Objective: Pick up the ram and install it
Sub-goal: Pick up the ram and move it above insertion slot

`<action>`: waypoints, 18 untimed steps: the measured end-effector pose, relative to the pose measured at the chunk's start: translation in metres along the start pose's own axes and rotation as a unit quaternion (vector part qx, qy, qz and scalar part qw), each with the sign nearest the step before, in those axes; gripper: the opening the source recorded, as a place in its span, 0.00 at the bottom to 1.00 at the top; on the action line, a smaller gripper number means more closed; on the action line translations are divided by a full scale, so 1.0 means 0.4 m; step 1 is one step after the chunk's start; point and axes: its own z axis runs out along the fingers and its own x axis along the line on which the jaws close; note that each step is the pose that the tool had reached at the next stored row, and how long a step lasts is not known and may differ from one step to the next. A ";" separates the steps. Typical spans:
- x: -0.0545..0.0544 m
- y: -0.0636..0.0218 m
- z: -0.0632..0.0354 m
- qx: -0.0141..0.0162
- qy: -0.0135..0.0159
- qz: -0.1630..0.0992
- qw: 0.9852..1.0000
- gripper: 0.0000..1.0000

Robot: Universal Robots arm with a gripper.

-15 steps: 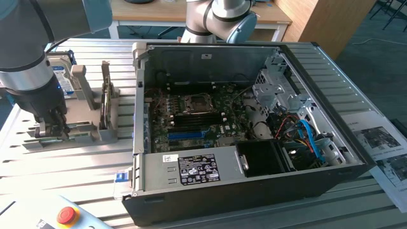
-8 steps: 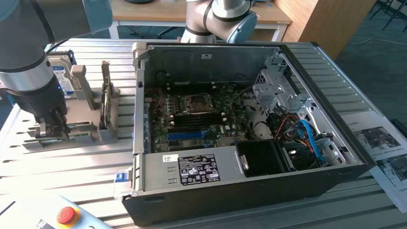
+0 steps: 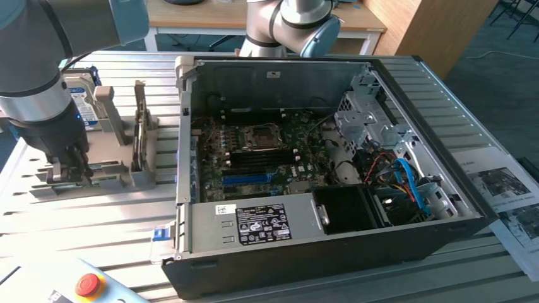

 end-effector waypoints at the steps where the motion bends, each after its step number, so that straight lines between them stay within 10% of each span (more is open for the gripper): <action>1: 0.001 0.000 0.000 0.000 0.000 0.000 1.000 0.24; 18: 0.004 -0.006 0.000 0.000 0.000 0.000 1.000 0.24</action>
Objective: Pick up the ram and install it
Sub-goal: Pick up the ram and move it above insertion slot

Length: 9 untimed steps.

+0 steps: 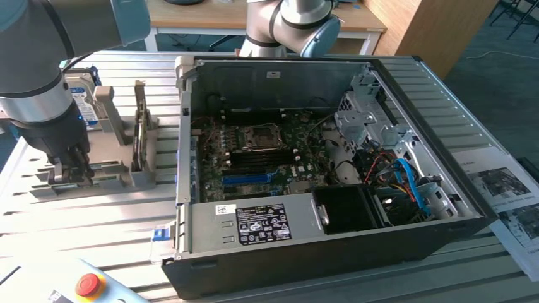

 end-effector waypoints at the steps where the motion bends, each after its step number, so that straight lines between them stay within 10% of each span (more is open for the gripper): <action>1: 0.000 0.000 0.000 0.000 0.000 0.000 1.000 0.24; 9: 0.000 -0.002 0.000 0.000 0.000 0.000 1.000 0.24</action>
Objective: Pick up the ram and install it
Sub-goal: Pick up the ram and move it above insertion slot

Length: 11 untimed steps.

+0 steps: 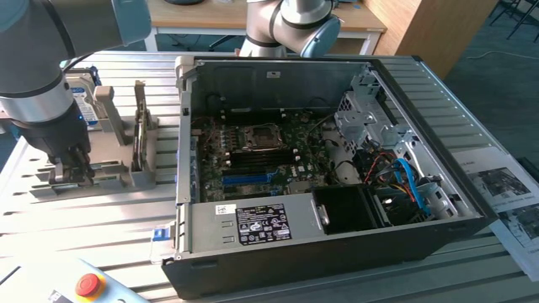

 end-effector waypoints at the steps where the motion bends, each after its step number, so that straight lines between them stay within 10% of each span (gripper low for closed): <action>1: 0.000 -0.001 0.000 0.000 0.000 0.000 1.000 0.24; 11: 0.000 -0.002 0.000 0.000 0.000 0.000 1.000 0.24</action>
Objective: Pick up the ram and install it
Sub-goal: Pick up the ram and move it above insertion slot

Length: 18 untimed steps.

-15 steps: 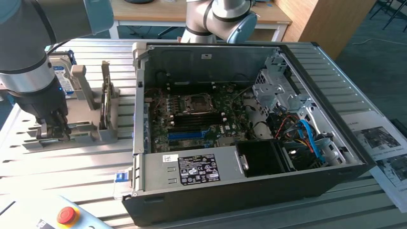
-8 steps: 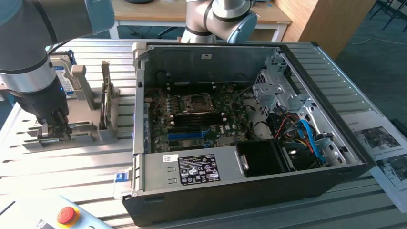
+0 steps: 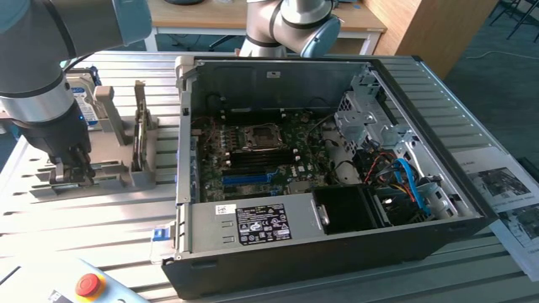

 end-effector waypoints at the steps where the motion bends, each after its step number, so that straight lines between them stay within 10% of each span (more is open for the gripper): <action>1: 0.000 0.000 0.000 0.000 0.000 0.000 1.000 0.24; 18: 0.000 0.000 -0.002 0.000 0.000 0.000 1.000 0.22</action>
